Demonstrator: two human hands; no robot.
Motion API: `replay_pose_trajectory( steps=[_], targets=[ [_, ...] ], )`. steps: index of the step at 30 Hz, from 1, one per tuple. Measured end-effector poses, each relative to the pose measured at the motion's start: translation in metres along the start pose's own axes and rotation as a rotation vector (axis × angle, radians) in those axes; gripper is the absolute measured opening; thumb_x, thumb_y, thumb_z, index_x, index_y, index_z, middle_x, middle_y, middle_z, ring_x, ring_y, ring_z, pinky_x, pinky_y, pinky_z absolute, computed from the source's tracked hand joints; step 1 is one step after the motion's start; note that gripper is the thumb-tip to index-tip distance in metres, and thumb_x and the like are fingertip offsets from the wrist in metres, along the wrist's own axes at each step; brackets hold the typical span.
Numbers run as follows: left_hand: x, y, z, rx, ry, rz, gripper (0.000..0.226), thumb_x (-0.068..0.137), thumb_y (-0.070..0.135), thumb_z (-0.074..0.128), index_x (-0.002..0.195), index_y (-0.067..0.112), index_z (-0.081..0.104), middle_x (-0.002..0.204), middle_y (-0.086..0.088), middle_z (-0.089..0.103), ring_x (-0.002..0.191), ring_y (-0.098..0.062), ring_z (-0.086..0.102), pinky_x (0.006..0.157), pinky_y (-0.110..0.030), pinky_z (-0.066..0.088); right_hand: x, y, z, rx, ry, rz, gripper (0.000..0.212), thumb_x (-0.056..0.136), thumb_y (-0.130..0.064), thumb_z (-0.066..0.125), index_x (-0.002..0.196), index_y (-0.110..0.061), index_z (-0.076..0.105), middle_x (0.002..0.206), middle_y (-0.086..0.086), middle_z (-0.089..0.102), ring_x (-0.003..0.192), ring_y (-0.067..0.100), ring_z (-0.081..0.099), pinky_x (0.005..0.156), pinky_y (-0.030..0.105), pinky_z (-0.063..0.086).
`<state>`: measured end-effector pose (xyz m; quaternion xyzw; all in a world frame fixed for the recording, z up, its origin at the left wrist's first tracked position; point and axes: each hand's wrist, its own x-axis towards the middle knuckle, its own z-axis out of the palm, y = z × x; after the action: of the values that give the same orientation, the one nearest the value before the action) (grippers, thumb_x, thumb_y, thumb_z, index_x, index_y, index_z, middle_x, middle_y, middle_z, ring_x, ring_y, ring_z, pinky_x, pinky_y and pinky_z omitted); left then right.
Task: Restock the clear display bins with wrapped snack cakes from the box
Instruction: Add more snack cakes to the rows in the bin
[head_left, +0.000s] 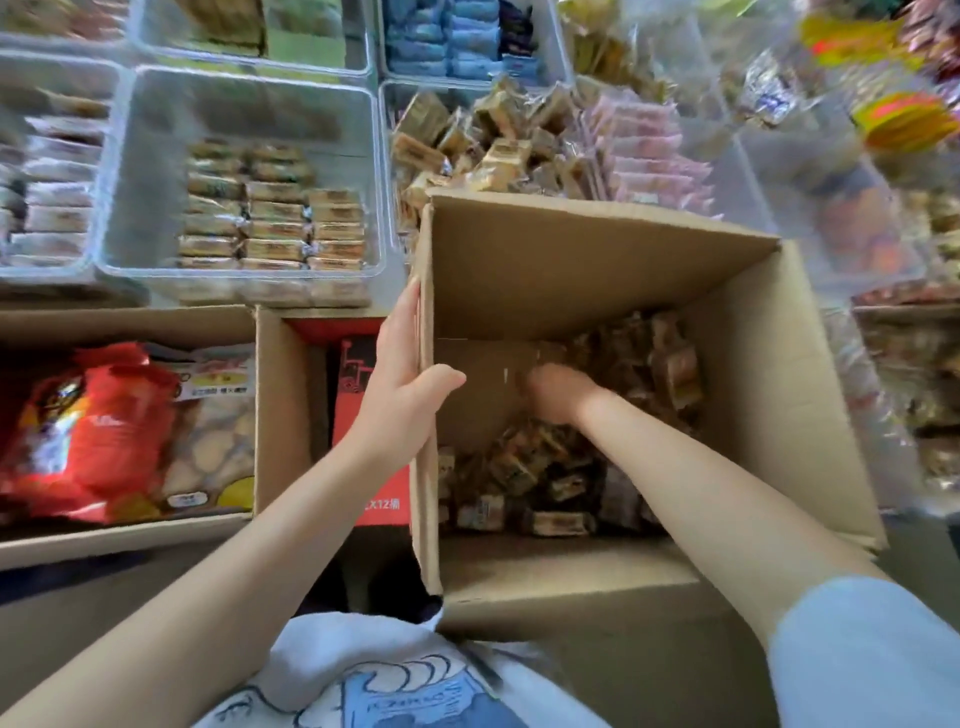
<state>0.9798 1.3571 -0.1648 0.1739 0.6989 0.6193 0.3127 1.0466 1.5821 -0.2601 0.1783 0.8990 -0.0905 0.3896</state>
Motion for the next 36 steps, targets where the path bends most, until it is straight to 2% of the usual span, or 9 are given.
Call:
replay_pose_trajectory(
  steps=[7, 14, 17, 21, 26, 28, 30, 32, 36],
  targets=[
    [0.003, -0.007, 0.001, -0.050, -0.019, -0.011, 0.098, 0.070, 0.034, 0.060, 0.159, 0.035, 0.018, 0.163, 0.012, 0.025, 0.151, -0.012, 0.023, 0.123, -0.054, 0.022, 0.031, 0.014, 0.045, -0.015, -0.167, 0.024, 0.040, 0.087, -0.029, 0.069, 0.126, -0.022, 0.060, 0.120, 0.005, 0.065, 0.109, 0.028, 0.063, 0.090, 0.035, 0.050],
    [-0.003, 0.000, -0.003, 0.050, -0.008, -0.015, 0.090, 0.077, 0.048, 0.064, 0.156, 0.043, 0.021, 0.160, 0.013, 0.030, 0.148, -0.011, 0.029, 0.119, -0.053, 0.031, -0.037, -0.004, -0.064, 1.365, -0.136, -0.135, 0.023, 0.095, -0.035, 0.063, 0.113, -0.020, 0.065, 0.106, 0.002, 0.071, 0.096, 0.017, 0.062, 0.079, 0.029, 0.048],
    [-0.012, 0.019, -0.010, 0.334, 0.063, 0.173, 0.087, 0.080, 0.059, 0.065, 0.155, 0.036, 0.027, 0.158, 0.013, 0.030, 0.147, -0.005, 0.025, 0.121, -0.040, 0.028, -0.079, -0.020, -0.097, 1.598, -0.193, -0.333, 0.046, 0.100, -0.046, 0.050, 0.126, -0.012, 0.064, 0.113, 0.014, 0.066, 0.087, 0.023, 0.058, 0.084, 0.035, 0.046],
    [-0.008, 0.053, -0.020, 0.276, 0.099, 0.307, 0.065, 0.084, 0.056, 0.070, 0.141, 0.037, 0.046, 0.131, 0.011, 0.059, 0.122, -0.006, 0.055, 0.102, -0.029, 0.045, -0.117, -0.048, -0.122, 1.548, -0.146, -0.452, 0.055, 0.104, -0.050, 0.037, 0.126, -0.007, 0.062, 0.101, 0.020, 0.060, 0.079, 0.028, 0.054, 0.073, 0.036, 0.043],
    [0.007, 0.081, -0.062, -0.120, 0.144, 0.049, 0.036, 0.094, 0.022, 0.069, 0.129, 0.020, 0.059, 0.093, -0.007, 0.075, 0.080, -0.020, 0.073, 0.071, -0.029, 0.060, -0.130, -0.096, -0.147, 1.299, 0.136, -0.357, 0.054, 0.105, -0.051, 0.034, 0.116, -0.006, 0.062, 0.091, 0.017, 0.072, 0.074, 0.032, 0.068, 0.071, 0.043, 0.057],
    [0.012, 0.079, -0.083, -0.254, 0.186, -0.034, 0.035, 0.094, 0.018, 0.068, 0.128, 0.017, 0.058, 0.084, -0.007, 0.076, 0.070, -0.022, 0.072, 0.066, -0.032, 0.061, -0.129, -0.112, -0.153, 1.079, 0.444, -0.327, 0.036, 0.101, -0.049, 0.049, 0.113, -0.016, 0.058, 0.097, 0.005, 0.072, 0.085, 0.020, 0.070, 0.081, 0.046, 0.059],
    [0.019, 0.075, -0.104, -0.342, 0.227, -0.106, 0.036, 0.095, 0.015, 0.067, 0.128, 0.018, 0.056, 0.081, -0.008, 0.075, 0.063, -0.023, 0.070, 0.059, -0.030, 0.059, -0.127, -0.132, -0.159, 0.760, 0.692, -0.417, 0.040, 0.091, -0.050, 0.065, 0.118, -0.023, 0.054, 0.111, -0.008, 0.061, 0.101, 0.007, 0.060, 0.088, 0.028, 0.054],
    [0.027, 0.070, -0.129, -0.362, 0.246, -0.155, 0.038, 0.095, 0.015, 0.067, 0.130, 0.019, 0.054, 0.085, -0.011, 0.074, 0.062, -0.023, 0.070, 0.055, -0.028, 0.057, -0.119, -0.159, -0.162, 0.414, 0.736, -0.532, 0.060, 0.082, -0.051, 0.073, 0.130, -0.023, 0.049, 0.124, -0.008, 0.052, 0.115, 0.007, 0.048, 0.097, 0.024, 0.042],
    [0.044, 0.062, -0.169, -0.244, 0.236, -0.192, 0.037, 0.094, 0.026, 0.069, 0.128, 0.021, 0.056, 0.091, -0.010, 0.076, 0.067, -0.022, 0.073, 0.054, -0.025, 0.053, -0.075, -0.210, -0.165, 0.058, 0.756, -0.532, 0.068, 0.079, -0.035, 0.078, 0.136, -0.023, 0.044, 0.127, 0.002, 0.054, 0.116, 0.024, 0.054, 0.096, 0.045, 0.042]
  ],
)
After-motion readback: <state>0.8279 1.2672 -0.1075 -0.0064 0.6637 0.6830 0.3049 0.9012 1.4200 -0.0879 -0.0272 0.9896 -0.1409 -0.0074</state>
